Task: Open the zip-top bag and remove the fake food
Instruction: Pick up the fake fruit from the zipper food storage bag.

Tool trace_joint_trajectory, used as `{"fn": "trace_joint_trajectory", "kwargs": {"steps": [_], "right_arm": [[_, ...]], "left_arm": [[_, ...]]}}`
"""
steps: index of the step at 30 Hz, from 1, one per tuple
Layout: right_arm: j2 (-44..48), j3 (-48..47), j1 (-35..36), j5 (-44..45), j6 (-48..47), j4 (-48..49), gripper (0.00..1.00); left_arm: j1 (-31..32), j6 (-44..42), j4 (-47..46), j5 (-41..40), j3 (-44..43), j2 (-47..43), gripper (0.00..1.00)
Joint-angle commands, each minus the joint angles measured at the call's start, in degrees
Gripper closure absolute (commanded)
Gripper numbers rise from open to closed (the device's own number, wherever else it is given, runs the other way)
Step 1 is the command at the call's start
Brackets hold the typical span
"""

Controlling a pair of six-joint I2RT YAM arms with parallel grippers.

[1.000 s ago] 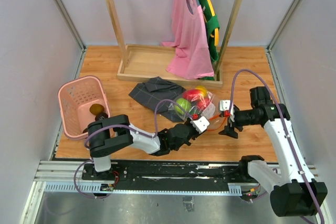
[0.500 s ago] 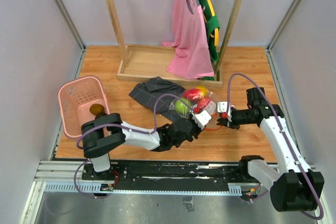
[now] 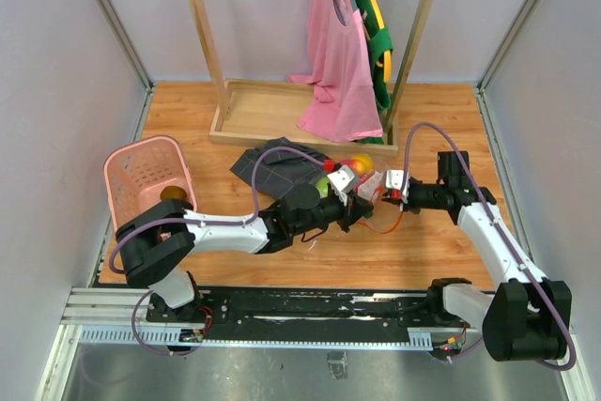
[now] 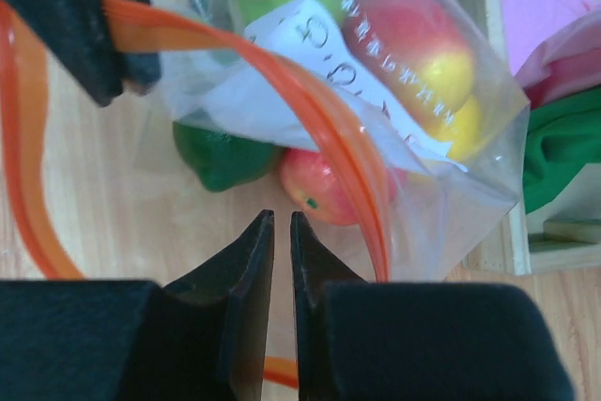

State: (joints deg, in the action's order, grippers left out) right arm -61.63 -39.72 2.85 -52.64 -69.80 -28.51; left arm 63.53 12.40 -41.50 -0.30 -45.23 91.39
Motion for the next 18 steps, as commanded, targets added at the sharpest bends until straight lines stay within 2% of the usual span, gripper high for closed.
{"fn": "trace_joint_trajectory", "kwargs": {"steps": [1,6,10,14,18], "right_arm": [[-2.13,0.59,-0.38,-7.24,1.71,6.39,0.84],[-4.8,1.57,2.82,-8.07,-5.04,5.17,0.77],[-5.86,2.08,5.47,-5.18,-4.49,7.52,0.7],[-6.37,2.72,7.42,-3.12,-2.19,11.7,0.64],[-8.31,1.85,9.51,-1.73,-1.66,11.94,0.61]], "left_arm": [[-1.98,5.05,-4.96,8.29,1.13,-0.46,1.0],[-4.83,9.95,-11.81,12.24,4.38,1.5,1.0],[-7.8,16.74,-21.09,16.46,8.2,3.73,1.0],[-8.51,17.91,-22.67,16.97,9.17,5.4,1.0],[-8.67,18.24,-24.06,16.62,9.84,6.45,1.0]]}}
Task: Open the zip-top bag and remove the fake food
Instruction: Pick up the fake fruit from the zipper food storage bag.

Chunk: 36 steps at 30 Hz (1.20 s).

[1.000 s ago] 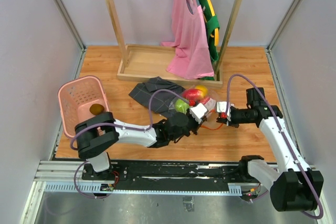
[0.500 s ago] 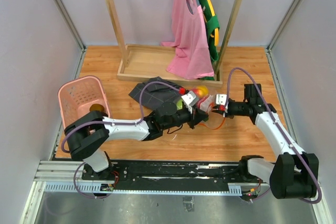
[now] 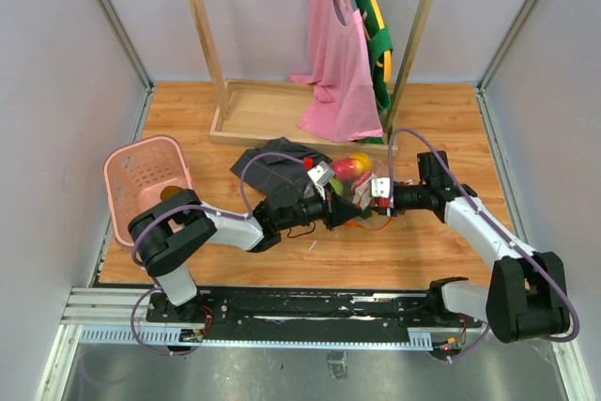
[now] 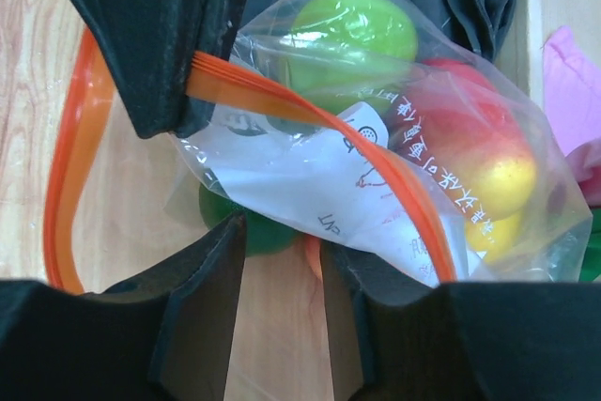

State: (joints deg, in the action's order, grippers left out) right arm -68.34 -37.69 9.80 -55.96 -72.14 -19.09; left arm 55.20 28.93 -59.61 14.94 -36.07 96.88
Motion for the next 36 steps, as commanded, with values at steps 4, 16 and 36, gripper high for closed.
{"fn": "trace_joint_trajectory", "kwargs": {"steps": [4,16,36], "right_arm": [[-3.98,-0.59,4.57,3.96,0.6,2.06,0.56],[-8.39,-1.29,9.42,8.85,1.37,3.0,0.3],[-15.35,-4.28,14.92,18.39,7.97,6.58,0.19]], "left_arm": [[-0.62,2.16,-6.92,1.22,1.2,2.05,1.0],[-1.12,3.21,-9.63,1.48,3.45,4.05,1.0],[-1.41,6.97,-17.79,1.25,8.5,8.41,1.0]]}}
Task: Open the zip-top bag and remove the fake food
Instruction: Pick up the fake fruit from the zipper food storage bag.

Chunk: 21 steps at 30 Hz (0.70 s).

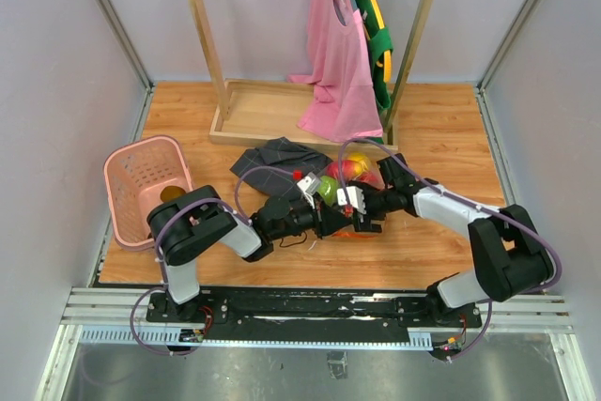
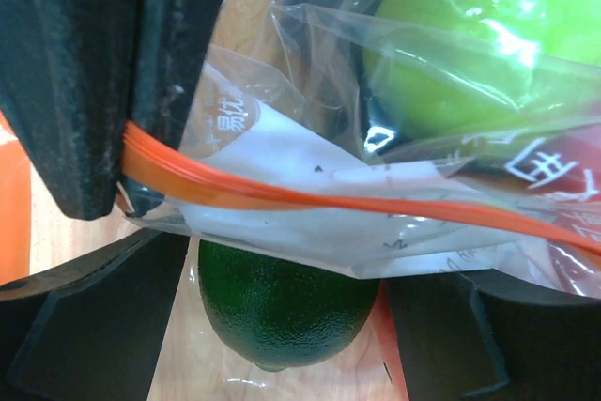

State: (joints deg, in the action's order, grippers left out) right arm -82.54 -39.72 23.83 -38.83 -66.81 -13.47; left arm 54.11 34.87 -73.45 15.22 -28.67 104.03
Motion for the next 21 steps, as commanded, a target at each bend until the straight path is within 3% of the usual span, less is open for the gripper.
{"fn": "trace_joint_trajectory", "kwargs": {"steps": [1,6,11,21], "right_arm": [[-1.35,-2.53,0.88,1.29,2.72,0.8,0.21],[-1.29,-3.88,0.82,1.84,3.32,-1.7,0.47],[3.43,-3.63,-1.16,-1.57,-1.6,-8.0,0.65],[11.78,-6.2,-6.98,-9.9,-6.05,-22.51,0.83]], "left_arm": [[-0.34,1.11,-4.19,0.96,1.3,1.26,1.0],[-0.4,1.25,-4.51,0.7,2.06,1.07,1.0],[-0.49,0.47,-1.56,-0.23,2.15,-0.29,1.0],[-0.49,-1.55,7.38,-0.58,-0.78,-1.8,1.0]]}}
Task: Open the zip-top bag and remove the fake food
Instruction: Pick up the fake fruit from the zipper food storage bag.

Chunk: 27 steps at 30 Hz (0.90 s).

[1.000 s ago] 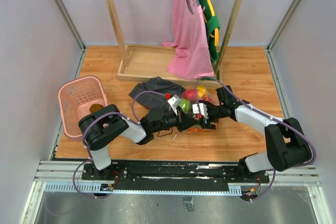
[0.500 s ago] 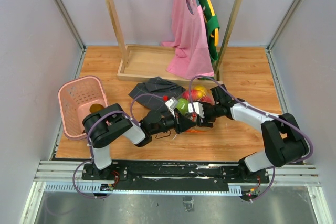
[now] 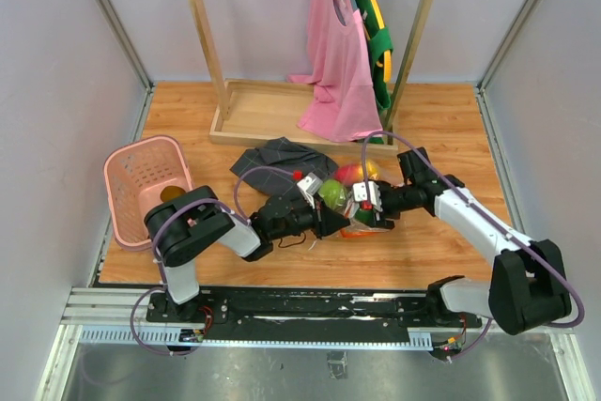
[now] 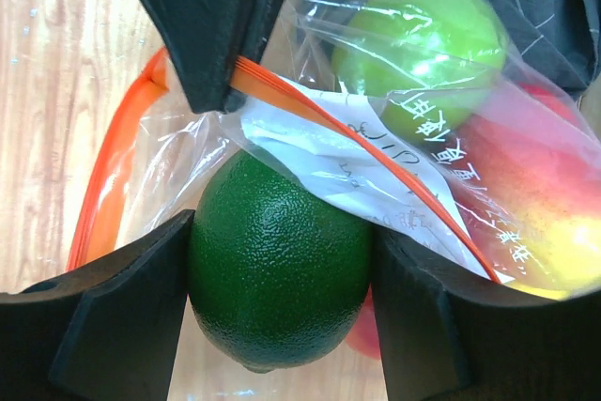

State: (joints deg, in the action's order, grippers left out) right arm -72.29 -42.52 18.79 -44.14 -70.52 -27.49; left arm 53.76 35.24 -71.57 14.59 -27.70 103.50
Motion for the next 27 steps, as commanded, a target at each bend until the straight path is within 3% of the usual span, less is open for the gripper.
{"fn": "trace_joint_trajectory", "kwargs": {"steps": [1,17,27], "right_arm": [[1.43,-3.87,-1.97,-4.25,-0.87,-8.99,0.84],[-9.9,-13.99,-1.92,12.89,32.18,-7.24,0.89],[-10.06,-16.76,-2.16,10.65,37.97,-11.03,0.91]], "left_arm": [[-0.14,-1.98,6.1,0.43,-2.07,-1.28,1.0],[3.14,-9.05,21.6,1.2,-10.87,-1.82,1.0],[3.22,-9.91,23.94,-0.21,-11.56,-1.73,1.0]]}}
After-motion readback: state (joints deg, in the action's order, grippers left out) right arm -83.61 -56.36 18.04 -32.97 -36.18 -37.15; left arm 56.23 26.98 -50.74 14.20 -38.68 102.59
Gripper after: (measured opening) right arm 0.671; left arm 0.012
